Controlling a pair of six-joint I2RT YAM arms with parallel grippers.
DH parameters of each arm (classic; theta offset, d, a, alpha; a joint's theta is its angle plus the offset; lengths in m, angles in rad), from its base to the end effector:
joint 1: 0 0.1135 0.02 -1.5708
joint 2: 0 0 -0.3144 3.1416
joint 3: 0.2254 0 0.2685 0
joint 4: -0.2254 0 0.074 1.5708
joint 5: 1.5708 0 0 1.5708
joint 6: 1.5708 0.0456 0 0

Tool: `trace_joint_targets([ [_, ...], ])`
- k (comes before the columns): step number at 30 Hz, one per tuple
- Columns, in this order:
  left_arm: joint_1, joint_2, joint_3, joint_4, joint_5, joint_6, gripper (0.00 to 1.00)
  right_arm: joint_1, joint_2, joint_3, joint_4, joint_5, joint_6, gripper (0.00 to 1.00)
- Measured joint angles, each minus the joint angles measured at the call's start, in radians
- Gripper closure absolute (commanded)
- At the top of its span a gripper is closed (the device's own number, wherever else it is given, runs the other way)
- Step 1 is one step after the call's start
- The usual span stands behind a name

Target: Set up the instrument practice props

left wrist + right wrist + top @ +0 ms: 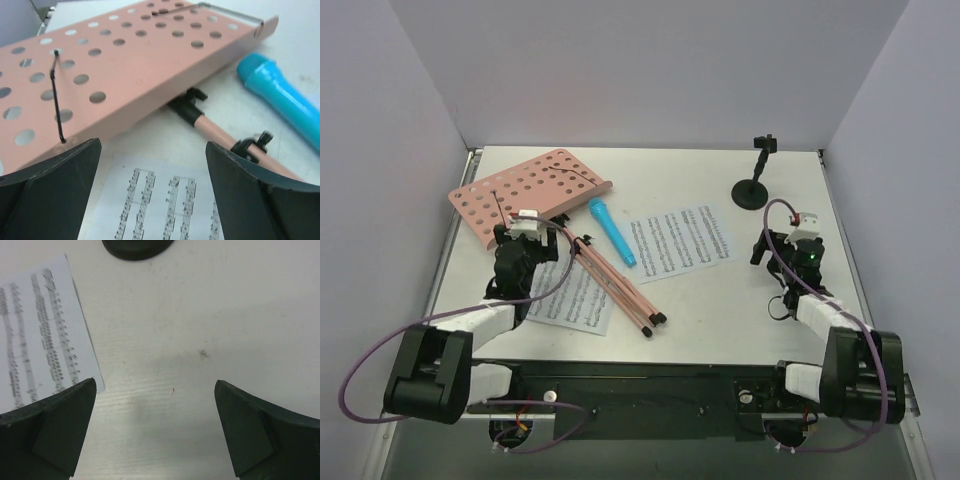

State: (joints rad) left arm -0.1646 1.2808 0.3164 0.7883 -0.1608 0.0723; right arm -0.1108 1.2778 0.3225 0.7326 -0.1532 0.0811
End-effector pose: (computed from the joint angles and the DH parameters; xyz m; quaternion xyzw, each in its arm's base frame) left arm 0.2436 -0.0331 0.2131 0.0391 0.7648 0.0320 0.6423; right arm 0.2447 -0.0202 0.2092 0.0271 0.7800 0.0505 0.6231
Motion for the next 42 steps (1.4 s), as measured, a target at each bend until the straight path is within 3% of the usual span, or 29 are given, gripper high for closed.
trace_joint_targets([
  [4,-0.029,-0.097,0.113,-0.189,-0.085,-0.121,0.03,0.000,-0.151,0.115,-0.197,0.001,0.090,0.00],
  [8,-0.027,-0.157,0.219,-0.386,-0.122,-0.234,0.03,0.000,-0.203,0.280,-0.397,0.022,0.180,0.00],
  [13,-0.016,-0.233,0.309,-0.609,-0.208,-0.389,0.03,-0.011,-0.223,0.329,-0.542,0.053,0.313,0.01],
  [19,-0.011,-0.386,0.276,-0.714,-0.278,-0.550,0.03,-0.002,-0.147,0.343,-0.636,-0.083,0.349,0.04],
  [22,-0.010,-0.449,0.264,-0.743,-0.272,-0.589,0.06,0.129,-0.094,0.407,-0.701,-0.078,0.328,0.04],
  [27,-0.010,-0.426,0.327,-0.869,-0.224,-0.618,0.06,0.539,0.012,0.587,-0.731,-0.055,0.257,0.04],
  [29,-0.010,-0.380,0.380,-0.936,-0.199,-0.620,0.06,0.645,0.067,0.641,-0.718,-0.071,0.232,0.05],
  [34,-0.039,-0.344,0.407,-1.046,-0.208,-0.693,0.06,0.771,0.263,0.792,-0.719,-0.113,0.157,0.09],
  [42,-0.108,-0.368,0.346,-1.074,-0.212,-0.703,0.05,0.839,0.516,0.966,-0.769,-0.191,0.052,0.15],
])
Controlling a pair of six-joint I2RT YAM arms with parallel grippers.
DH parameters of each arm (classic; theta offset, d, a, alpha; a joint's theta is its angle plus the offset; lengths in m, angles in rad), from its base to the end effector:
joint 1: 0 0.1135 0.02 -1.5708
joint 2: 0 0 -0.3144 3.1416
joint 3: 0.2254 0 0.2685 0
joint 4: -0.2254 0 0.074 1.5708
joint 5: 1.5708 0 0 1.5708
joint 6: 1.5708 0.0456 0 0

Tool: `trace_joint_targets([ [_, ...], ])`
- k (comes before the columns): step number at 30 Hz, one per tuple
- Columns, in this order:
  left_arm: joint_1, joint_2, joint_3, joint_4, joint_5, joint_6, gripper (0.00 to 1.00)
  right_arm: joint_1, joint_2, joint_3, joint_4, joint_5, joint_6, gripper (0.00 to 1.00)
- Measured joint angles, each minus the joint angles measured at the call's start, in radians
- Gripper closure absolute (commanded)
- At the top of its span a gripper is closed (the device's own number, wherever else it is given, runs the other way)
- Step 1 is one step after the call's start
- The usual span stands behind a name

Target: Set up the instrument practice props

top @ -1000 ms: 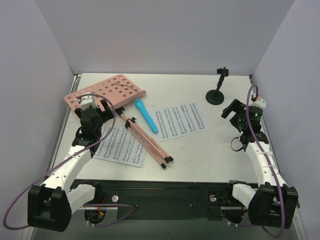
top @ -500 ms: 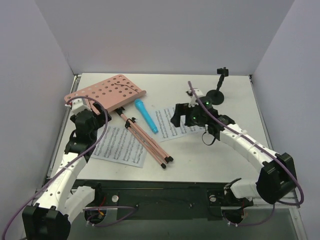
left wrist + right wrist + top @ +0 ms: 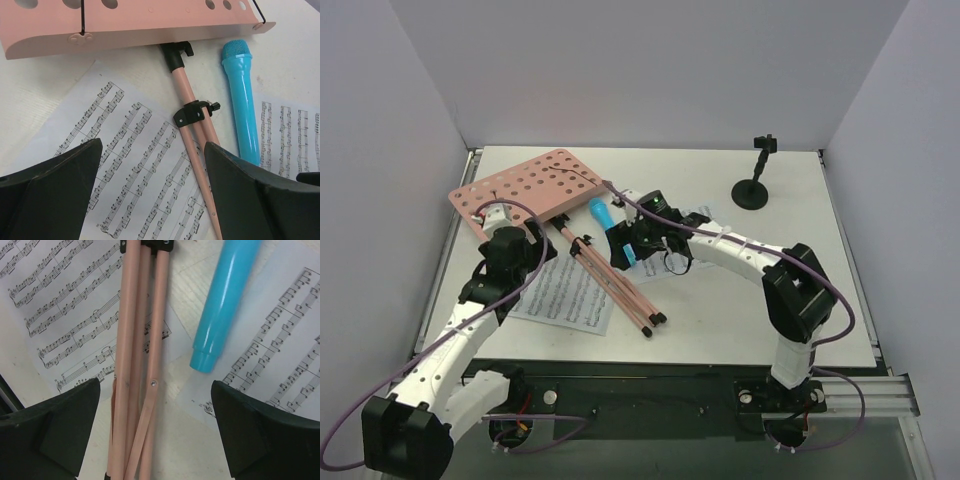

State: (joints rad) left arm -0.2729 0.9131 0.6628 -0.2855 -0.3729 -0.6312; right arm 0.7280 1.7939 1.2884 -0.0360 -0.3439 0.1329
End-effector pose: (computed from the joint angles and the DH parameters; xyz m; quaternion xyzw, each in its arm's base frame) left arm 0.1936 -0.0369 0.2962 -0.2424 0.8240 -0.0674 0.5077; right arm 0.3241 0.3094 0.2856 -0.3320 0.7953 0.3377 0.3786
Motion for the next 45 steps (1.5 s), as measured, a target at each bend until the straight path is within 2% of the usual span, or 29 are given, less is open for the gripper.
trace_joint_targets([
  [7,0.023,0.074,0.005,0.016,0.096,-0.001,0.06,0.085,0.094,0.066,0.002,-0.002,-0.051,0.33],
  [10,0.033,0.113,0.005,0.028,0.141,-0.002,0.06,0.112,0.138,0.089,0.014,-0.002,-0.058,0.37],
  [18,0.055,0.171,0.005,0.087,0.224,-0.013,0.06,0.118,0.238,0.114,0.043,0.024,-0.064,0.51],
  [22,0.060,0.213,0.005,0.124,0.252,-0.017,0.09,0.117,0.263,0.122,0.054,0.042,-0.063,0.71],
  [23,0.061,0.227,0.005,0.135,0.259,-0.018,0.10,0.116,0.265,0.124,0.053,0.046,-0.064,0.83],
  [25,0.061,0.262,0.005,0.158,0.276,-0.019,0.12,0.116,0.265,0.127,0.051,0.051,-0.068,1.00],
  [35,0.064,0.430,0.024,0.271,0.319,-0.039,0.23,0.110,0.263,0.115,0.119,0.060,-0.035,1.00],
  [40,0.065,0.460,0.025,0.336,0.317,-0.066,0.28,0.109,0.257,0.094,0.158,0.046,0.047,1.00],
  [45,0.065,0.484,0.034,0.385,0.286,-0.086,0.29,0.107,0.252,0.081,0.183,0.043,0.144,1.00],
])
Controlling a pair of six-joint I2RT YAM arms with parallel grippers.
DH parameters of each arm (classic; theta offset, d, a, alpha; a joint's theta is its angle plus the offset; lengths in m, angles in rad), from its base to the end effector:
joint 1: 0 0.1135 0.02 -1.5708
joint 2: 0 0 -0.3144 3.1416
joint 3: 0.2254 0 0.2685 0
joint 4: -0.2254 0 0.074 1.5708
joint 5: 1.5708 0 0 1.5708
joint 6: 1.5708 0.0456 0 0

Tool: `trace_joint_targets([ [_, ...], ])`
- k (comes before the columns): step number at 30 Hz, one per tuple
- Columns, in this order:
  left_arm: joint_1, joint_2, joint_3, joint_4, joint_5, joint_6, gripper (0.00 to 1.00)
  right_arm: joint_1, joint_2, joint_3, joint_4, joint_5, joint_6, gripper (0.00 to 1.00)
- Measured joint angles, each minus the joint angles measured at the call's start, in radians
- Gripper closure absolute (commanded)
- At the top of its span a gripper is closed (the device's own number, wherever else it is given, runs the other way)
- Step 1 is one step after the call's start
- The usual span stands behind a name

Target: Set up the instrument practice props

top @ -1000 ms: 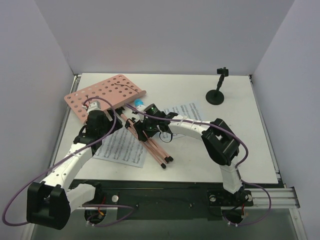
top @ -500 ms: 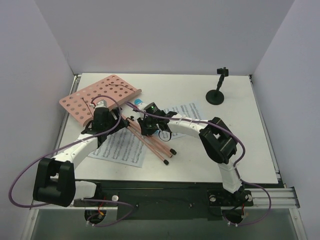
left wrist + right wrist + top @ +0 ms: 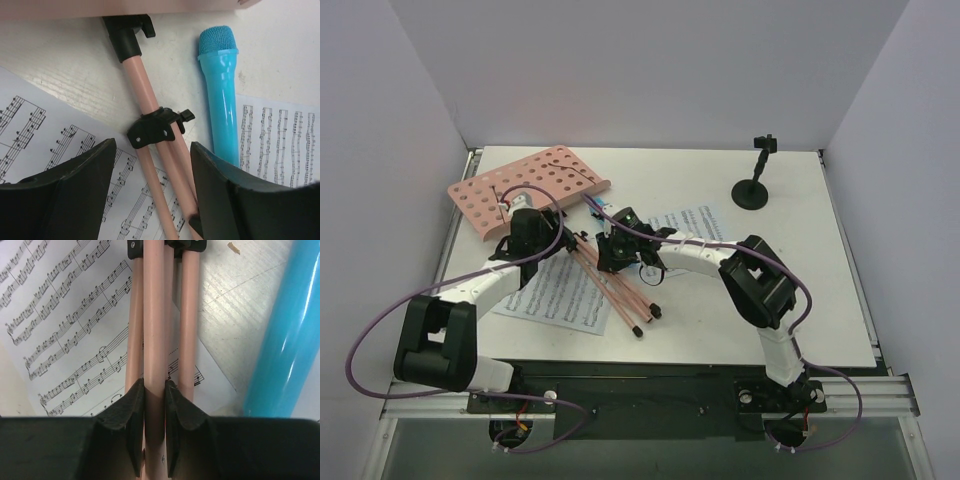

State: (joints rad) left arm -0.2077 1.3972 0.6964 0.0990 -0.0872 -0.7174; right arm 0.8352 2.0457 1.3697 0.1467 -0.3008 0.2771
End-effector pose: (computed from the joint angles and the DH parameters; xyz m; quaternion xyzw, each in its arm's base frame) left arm 0.2972 -0.0586 0.2327 -0.2425 0.8504 -0.1731 0.4336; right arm 0.3301 0.3849 0.2168 -0.3079 0.8039 0.3701 0.3492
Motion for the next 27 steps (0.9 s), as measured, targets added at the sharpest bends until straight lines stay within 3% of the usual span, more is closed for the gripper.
trace_joint_targets([
  [12,0.000,0.052,0.023,0.082,-0.031,-0.057,0.29,-0.005,-0.030,-0.068,0.085,-0.027,0.214,1.00],
  [27,0.039,0.135,0.006,0.157,0.021,-0.128,0.29,-0.011,-0.174,-0.090,0.036,-0.037,0.327,1.00],
])
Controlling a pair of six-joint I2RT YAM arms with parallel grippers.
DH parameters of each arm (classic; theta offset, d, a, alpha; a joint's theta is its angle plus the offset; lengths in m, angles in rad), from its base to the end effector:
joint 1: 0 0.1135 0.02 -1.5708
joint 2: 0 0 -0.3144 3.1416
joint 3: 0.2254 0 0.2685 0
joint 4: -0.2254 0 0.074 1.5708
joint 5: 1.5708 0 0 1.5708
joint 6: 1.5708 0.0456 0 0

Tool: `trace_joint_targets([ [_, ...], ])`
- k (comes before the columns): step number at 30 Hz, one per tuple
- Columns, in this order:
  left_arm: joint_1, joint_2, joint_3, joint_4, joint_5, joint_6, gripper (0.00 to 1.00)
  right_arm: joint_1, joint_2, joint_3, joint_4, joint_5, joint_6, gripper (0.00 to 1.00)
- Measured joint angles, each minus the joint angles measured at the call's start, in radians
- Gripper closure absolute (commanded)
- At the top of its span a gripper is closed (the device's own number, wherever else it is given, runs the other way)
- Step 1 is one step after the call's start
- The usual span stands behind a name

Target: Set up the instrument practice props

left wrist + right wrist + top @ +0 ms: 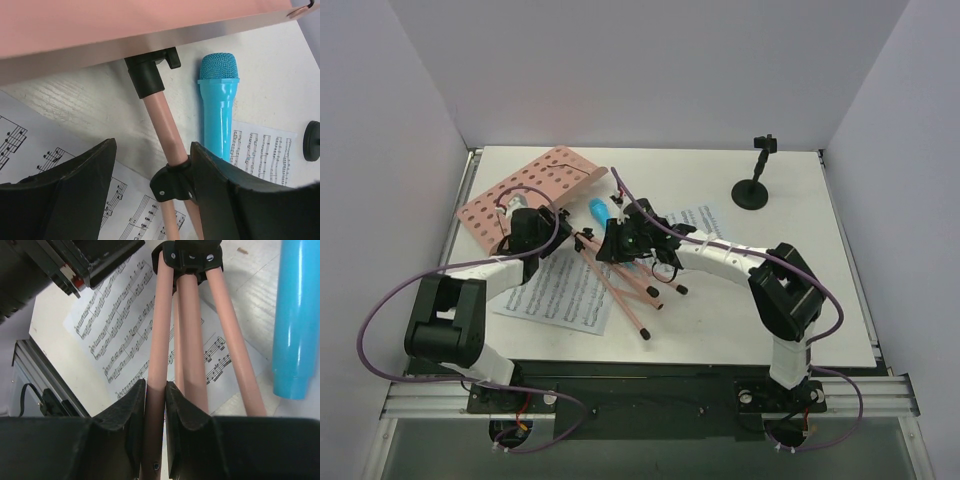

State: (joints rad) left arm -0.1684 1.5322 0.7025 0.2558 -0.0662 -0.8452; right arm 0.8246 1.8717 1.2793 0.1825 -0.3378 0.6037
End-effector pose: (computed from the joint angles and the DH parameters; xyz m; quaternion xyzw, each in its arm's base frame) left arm 0.3250 -0.0522 0.2102 -0.3063 0.8228 -0.2065 0.4319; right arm 0.3087 0.3562 0.2708 -0.1825 0.8091 0.4603 0.3164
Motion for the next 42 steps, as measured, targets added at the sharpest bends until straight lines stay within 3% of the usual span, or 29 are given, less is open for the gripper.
trace_joint_targets([
  [14,0.006,0.111,-0.009,0.142,0.083,-0.121,0.34,-0.006,-0.015,-0.001,0.002,-0.010,0.059,1.00],
  [31,-0.001,0.167,-0.027,0.214,0.048,-0.200,0.50,0.040,-0.016,-0.079,0.104,0.009,0.121,1.00],
  [39,-0.001,0.217,-0.033,0.260,0.050,-0.209,0.51,0.059,-0.044,-0.137,0.156,0.011,0.156,1.00],
  [41,-0.001,0.225,-0.037,0.274,0.049,-0.210,0.56,0.063,-0.051,-0.139,0.158,0.010,0.164,1.00],
  [42,0.000,0.227,-0.038,0.279,0.049,-0.211,0.67,0.065,-0.053,-0.139,0.159,0.012,0.167,1.00],
])
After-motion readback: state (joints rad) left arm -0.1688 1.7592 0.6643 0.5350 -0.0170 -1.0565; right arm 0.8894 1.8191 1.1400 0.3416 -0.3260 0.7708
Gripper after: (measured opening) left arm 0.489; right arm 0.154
